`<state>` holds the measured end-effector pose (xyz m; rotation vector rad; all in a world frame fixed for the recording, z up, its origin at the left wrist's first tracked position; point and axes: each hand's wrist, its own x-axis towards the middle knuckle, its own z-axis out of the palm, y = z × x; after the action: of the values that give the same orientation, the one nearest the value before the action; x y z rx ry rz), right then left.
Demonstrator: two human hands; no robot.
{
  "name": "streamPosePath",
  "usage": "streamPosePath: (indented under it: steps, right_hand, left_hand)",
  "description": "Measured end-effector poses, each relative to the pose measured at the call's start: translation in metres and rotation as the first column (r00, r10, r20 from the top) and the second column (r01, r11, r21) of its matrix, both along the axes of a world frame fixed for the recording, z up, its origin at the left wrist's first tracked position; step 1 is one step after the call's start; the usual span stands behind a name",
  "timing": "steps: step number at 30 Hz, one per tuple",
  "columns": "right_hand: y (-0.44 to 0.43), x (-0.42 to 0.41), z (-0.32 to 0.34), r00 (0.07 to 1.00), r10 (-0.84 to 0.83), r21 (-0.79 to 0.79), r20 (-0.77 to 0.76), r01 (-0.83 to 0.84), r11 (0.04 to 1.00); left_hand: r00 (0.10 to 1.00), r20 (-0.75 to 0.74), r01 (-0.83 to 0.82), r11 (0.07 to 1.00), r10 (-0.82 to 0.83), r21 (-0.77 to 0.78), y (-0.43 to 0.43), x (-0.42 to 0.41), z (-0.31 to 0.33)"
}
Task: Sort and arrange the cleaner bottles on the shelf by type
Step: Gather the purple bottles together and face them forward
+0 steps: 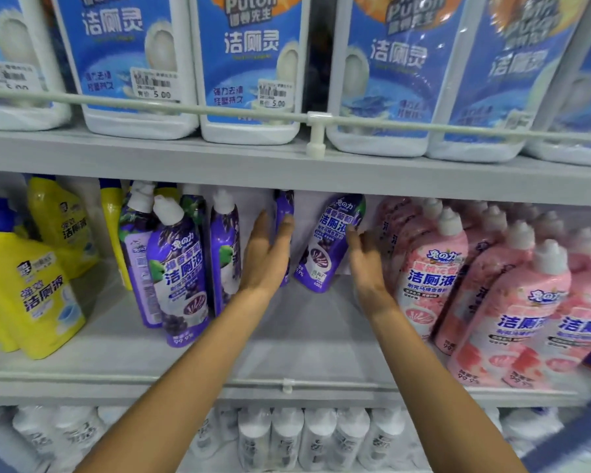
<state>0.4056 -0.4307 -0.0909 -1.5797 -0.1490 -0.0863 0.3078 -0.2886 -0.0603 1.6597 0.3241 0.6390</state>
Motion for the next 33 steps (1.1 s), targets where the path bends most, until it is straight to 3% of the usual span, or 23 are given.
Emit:
streamPosePath:
  steps: [3,8,20,23,26,30,33]
  right_hand:
    - [0.014,0.023,-0.013,1.000,-0.006,-0.075,0.015,0.007,0.997]
    - [0.027,0.030,-0.018,0.996,-0.056,-0.221,0.073,0.070,0.973]
    - [-0.013,0.030,-0.043,0.955,0.146,-0.290,0.258,-0.067,0.955]
    - [-0.009,0.031,-0.048,0.958,0.170,-0.254,0.232,-0.109,0.961]
    - [0.002,0.024,-0.049,0.968,0.100,-0.216,0.231,-0.050,0.975]
    - [0.020,0.019,-0.050,0.976,-0.011,-0.157,0.219,0.046,0.987]
    - [0.027,0.027,-0.053,0.977,-0.002,-0.204,0.215,0.047,0.978]
  left_hand:
    - [0.990,-0.123,-0.059,0.998,0.063,0.037,0.007,0.041,-0.020]
    - [0.958,-0.187,-0.171,0.959,0.215,0.228,0.020,0.073,-0.048]
    - [0.996,-0.010,-0.077,0.892,0.091,0.445,0.040,0.047,-0.073]
    - [0.992,0.024,-0.121,0.903,0.122,0.412,0.035,0.045,-0.084]
    - [0.963,0.050,-0.267,0.912,0.266,0.312,0.021,0.048,-0.098]
    - [0.941,-0.051,-0.327,0.936,0.335,0.128,0.001,0.060,-0.093]
    - [0.947,-0.093,-0.302,0.951,0.307,0.060,-0.004,0.069,-0.087]
